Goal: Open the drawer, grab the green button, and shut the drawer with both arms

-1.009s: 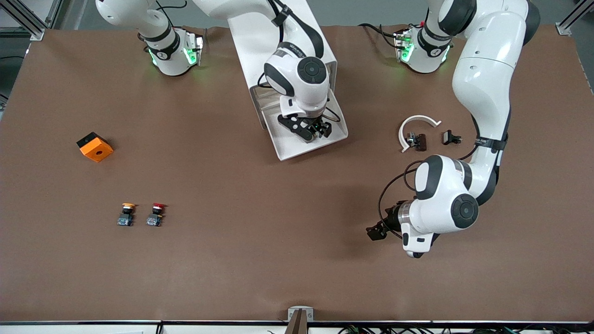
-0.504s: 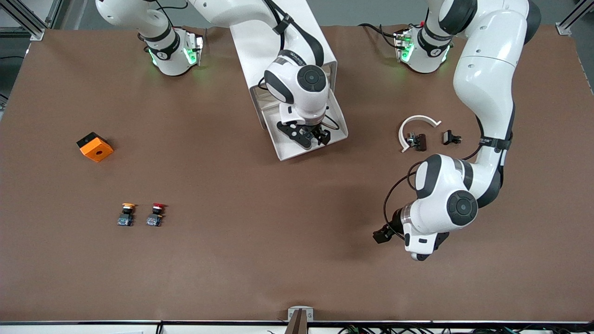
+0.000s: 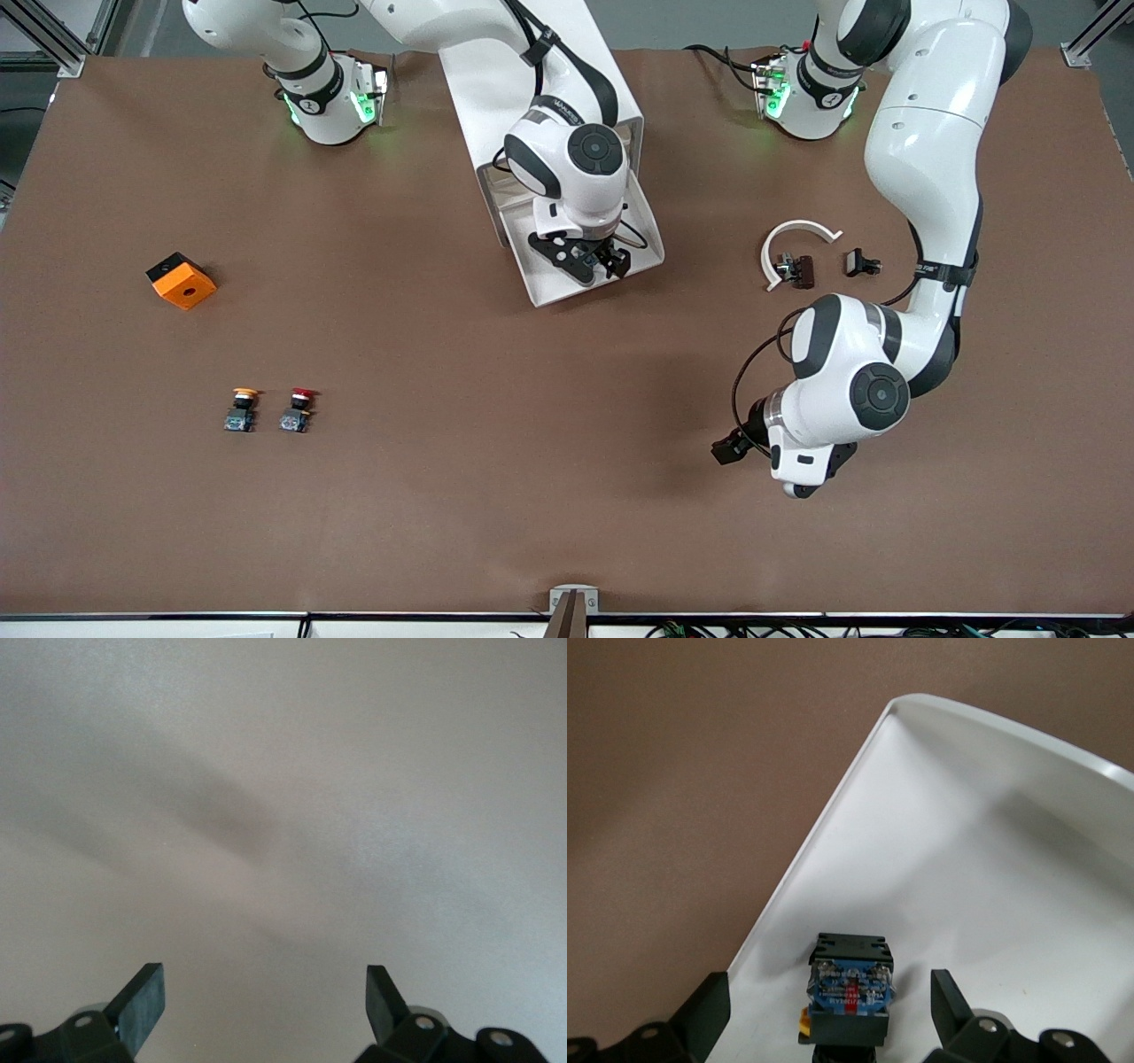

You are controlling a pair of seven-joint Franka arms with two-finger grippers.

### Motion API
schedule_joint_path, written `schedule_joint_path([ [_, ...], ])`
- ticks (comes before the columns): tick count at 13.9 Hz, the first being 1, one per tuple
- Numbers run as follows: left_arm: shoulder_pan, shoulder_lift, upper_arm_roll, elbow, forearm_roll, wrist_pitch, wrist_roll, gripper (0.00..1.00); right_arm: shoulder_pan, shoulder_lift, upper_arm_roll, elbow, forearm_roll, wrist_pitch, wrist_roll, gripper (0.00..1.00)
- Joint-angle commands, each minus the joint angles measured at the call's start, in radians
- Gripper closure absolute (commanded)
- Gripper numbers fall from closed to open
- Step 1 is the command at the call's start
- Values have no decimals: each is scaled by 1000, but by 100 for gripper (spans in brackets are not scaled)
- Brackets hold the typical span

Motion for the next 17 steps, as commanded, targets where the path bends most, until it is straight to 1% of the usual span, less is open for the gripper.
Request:
schedule_joint_path([
  [1,-1,-46,-7,-19,22,3,10,0,-2,14,2,19,-21,-5,27,0],
  [2,-2,-46,-7,-19,22,3,10,0,0,14,2,17,-21,-5,27,0],
  [4,-24,-45,-5,-19,25,3,8,0,0,16,4,16,-27,-5,33,5],
  [5,-27,-46,-5,-19,34,3,7,0,0,16,4,16,-27,-5,34,11],
  [6,-31,-46,-7,-21,44,3,7,0,0,16,4,16,-27,-5,34,21],
  [7,-42,-51,-7,-24,62,3,7,0,0,17,4,16,-29,-5,34,38],
  [8,-50,-57,-7,-24,76,3,7,0,0,17,4,16,-29,-5,34,65],
  [9,-56,-62,-8,-25,79,3,5,0,0,17,4,16,-29,-4,34,82],
  [11,-94,-68,-7,-33,85,3,-9,0,3,17,4,16,-29,-4,34,100],
  [13,-113,-71,-7,-33,119,5,-12,0,2,16,4,16,-27,-7,40,100],
  [16,-143,-69,-12,-39,122,47,-9,0,-6,8,4,29,-20,-11,34,100],
  [17,-154,-68,-15,-44,122,58,-9,0,-26,2,4,55,-12,-17,33,100],
])
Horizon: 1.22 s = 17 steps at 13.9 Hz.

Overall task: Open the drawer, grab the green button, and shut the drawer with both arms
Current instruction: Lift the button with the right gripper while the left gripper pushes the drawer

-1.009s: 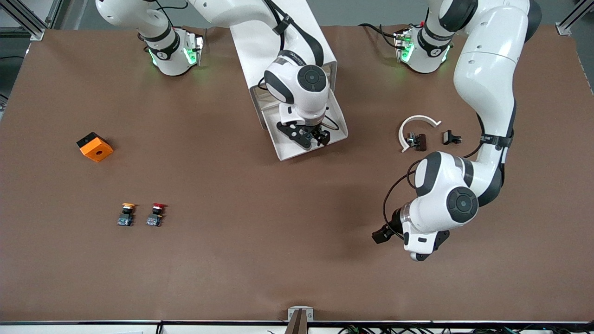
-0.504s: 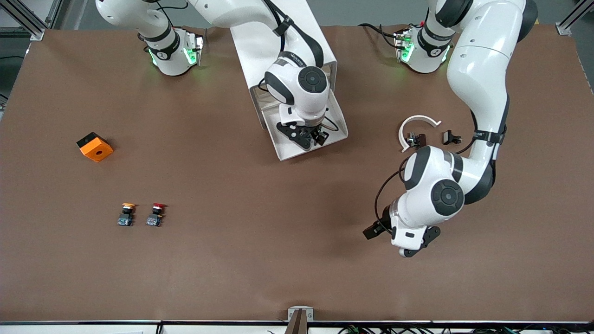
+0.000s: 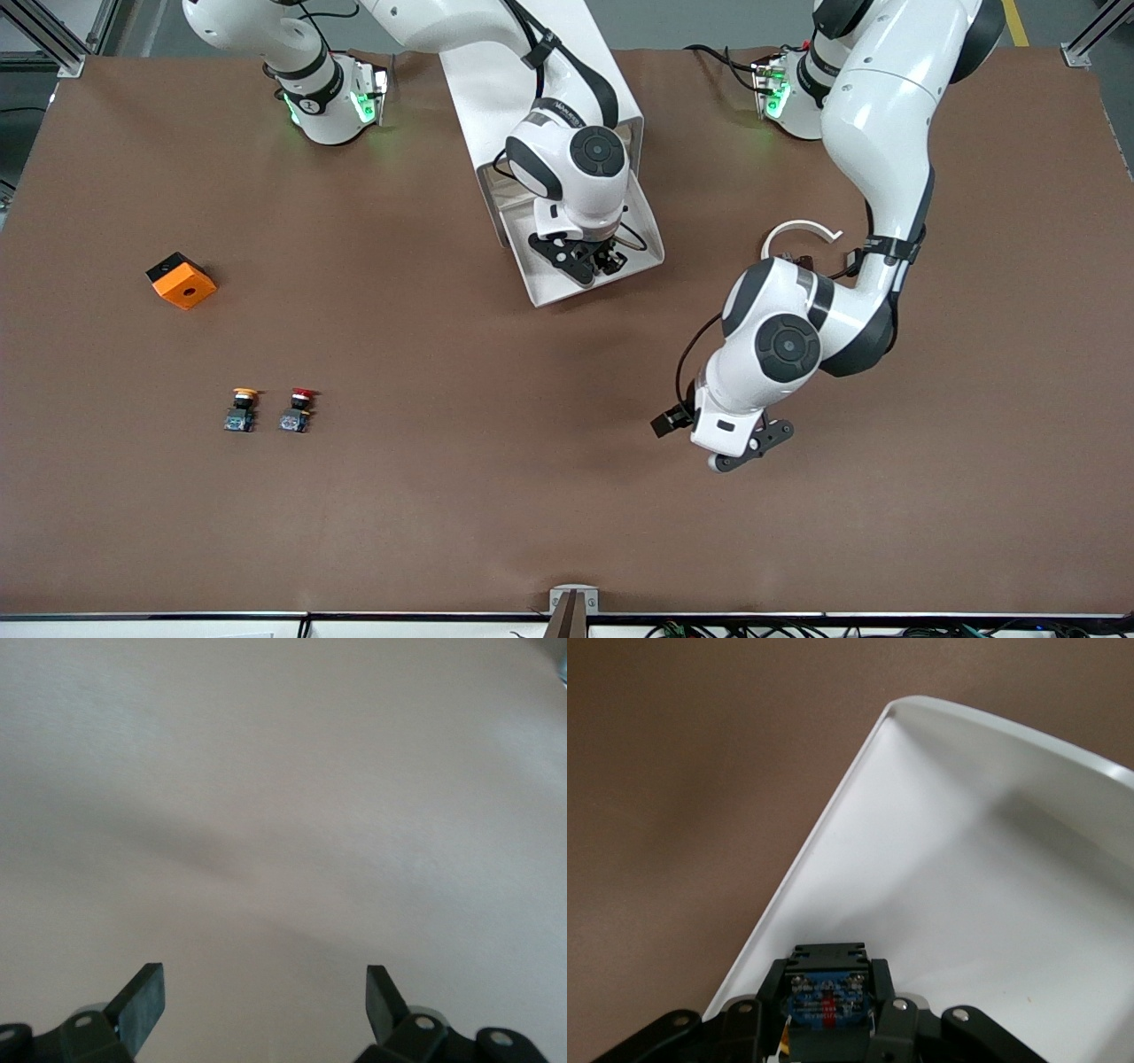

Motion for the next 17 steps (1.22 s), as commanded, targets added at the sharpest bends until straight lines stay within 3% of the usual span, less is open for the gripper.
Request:
schedule_joint_path([
  [1,-20,-26,-4,-42,24,36,-6,0,-40,-10,6,70,3,-29,10,100],
  [4,-46,-23,-5,-47,22,39,-6,0,-94,-11,11,173,1,-179,-54,100],
  [7,-65,-25,-8,-68,12,39,-3,0,-174,-52,9,227,0,-310,-279,100],
  [10,-71,-25,-28,-88,10,39,-3,0,-276,-98,6,227,0,-312,-466,100],
  [17,-72,-32,-106,-177,10,61,-11,0,-560,-94,9,169,3,-234,-952,100],
])
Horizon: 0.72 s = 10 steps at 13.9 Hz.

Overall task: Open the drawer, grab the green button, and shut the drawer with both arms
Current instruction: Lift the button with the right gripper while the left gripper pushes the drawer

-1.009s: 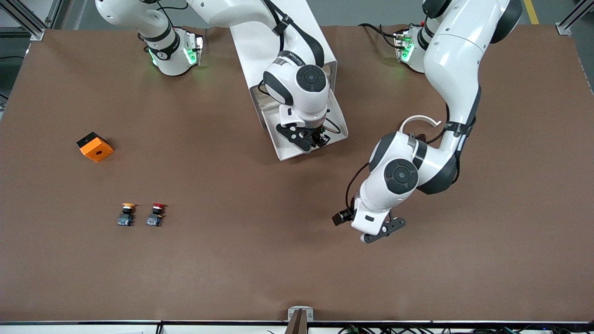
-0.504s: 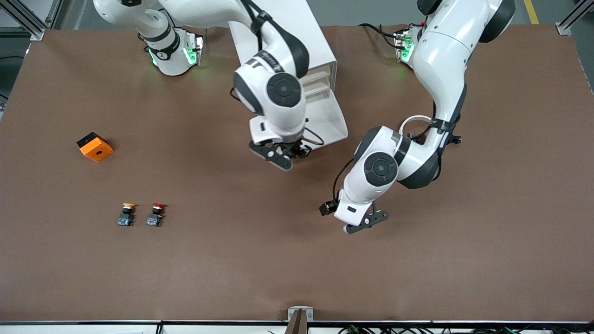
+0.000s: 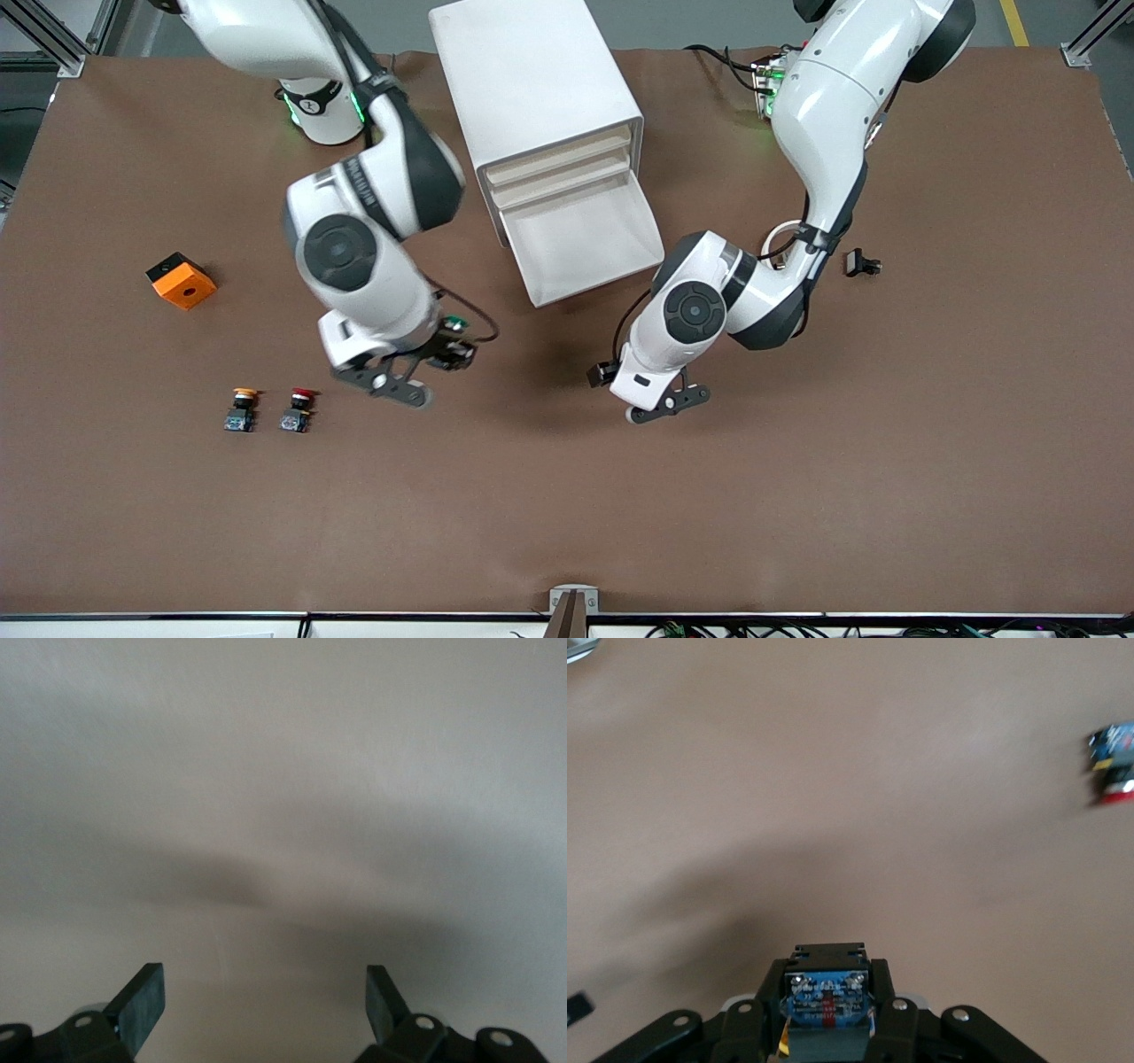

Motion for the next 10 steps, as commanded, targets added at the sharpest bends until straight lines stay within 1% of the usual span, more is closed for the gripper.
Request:
schedule_joint_path([
  [1,4,-32,-38,-70,10,20,-19,0,-89,-1,21,-67,2,73,-149,100],
  [3,2,-34,-56,-85,10,18,-28,0,-140,15,20,-104,2,126,-217,100],
  [4,1,-40,-71,-101,12,18,-37,0,-155,34,21,-104,2,136,-232,100],
  [7,-4,-97,-111,-209,16,18,-51,0,-178,95,20,-104,-9,182,-246,100],
  [9,-22,-121,-115,-268,15,18,-54,0,-197,121,20,-125,-9,232,-307,100],
  [10,-29,-124,-115,-280,15,18,-56,0,-209,131,20,-146,-10,266,-335,100],
])
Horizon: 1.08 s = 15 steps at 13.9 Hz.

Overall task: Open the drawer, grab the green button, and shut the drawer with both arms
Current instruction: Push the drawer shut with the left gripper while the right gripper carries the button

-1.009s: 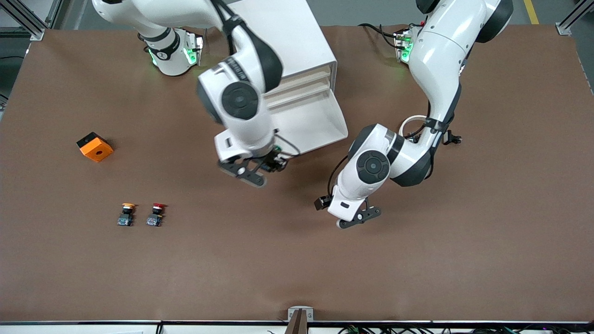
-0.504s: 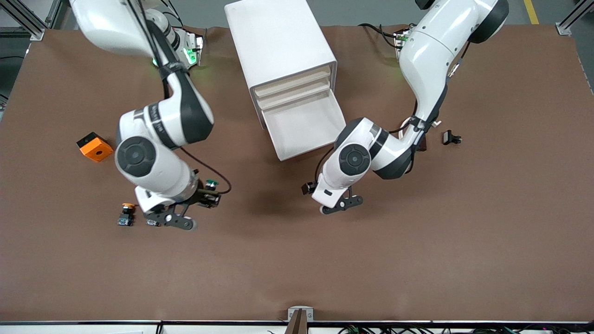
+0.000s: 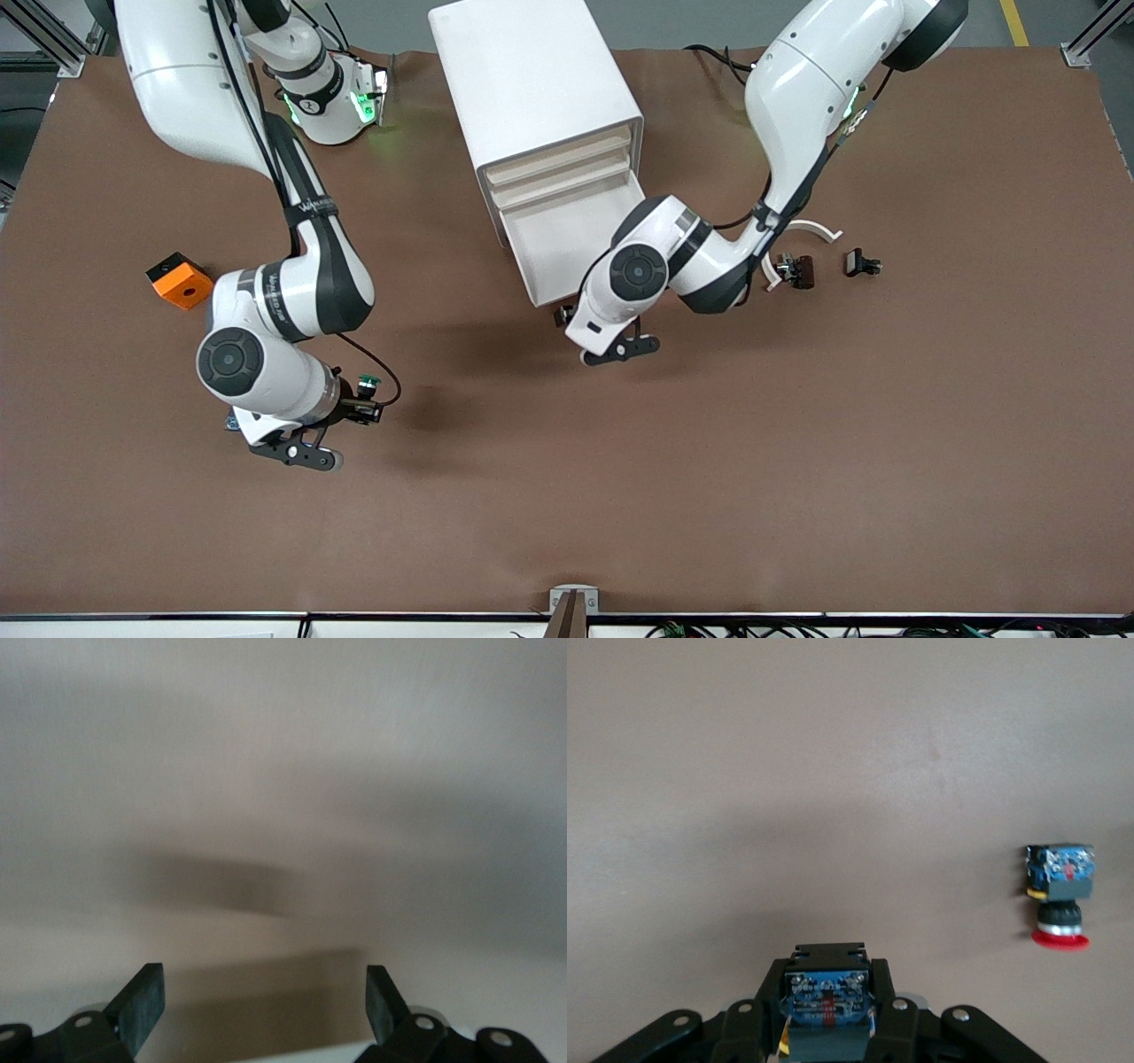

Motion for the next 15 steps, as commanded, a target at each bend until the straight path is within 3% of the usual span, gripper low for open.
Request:
schedule_joint_path([
  [1,-16,-63,1,-99,15,16,-22,0,-55,20,18,-53,-8,89,-96,100],
  [6,-74,-97,-5,-142,16,13,-93,0,-95,36,18,-113,-3,159,-120,100],
  [11,-75,-112,-88,-178,15,7,-174,0,-97,68,18,-113,3,185,-92,100],
  [15,-115,-114,-99,-212,15,7,-187,0,-97,71,18,-113,5,186,-90,100],
])
